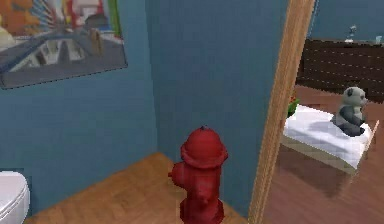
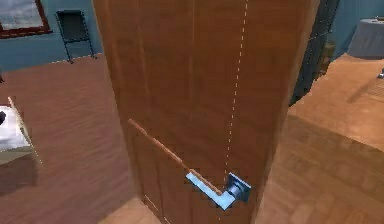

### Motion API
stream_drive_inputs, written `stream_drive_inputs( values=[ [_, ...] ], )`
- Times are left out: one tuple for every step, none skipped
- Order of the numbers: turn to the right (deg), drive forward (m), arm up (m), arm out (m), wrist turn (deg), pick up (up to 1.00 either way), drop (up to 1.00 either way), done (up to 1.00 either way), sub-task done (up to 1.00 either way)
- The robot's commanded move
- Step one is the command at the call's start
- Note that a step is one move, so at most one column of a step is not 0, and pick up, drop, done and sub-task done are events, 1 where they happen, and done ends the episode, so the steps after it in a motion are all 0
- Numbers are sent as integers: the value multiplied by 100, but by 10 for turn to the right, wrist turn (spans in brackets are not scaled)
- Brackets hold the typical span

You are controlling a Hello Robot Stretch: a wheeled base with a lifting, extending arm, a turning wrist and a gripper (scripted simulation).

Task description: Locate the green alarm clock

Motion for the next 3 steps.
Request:
stream_drive_inputs(
  values=[
    [420,0,0,0,0,0,0,0,0],
    [0,30,0,0,0,0,0,0,0],
    [120,0,0,0,0,0,0,0,0]
  ],
)
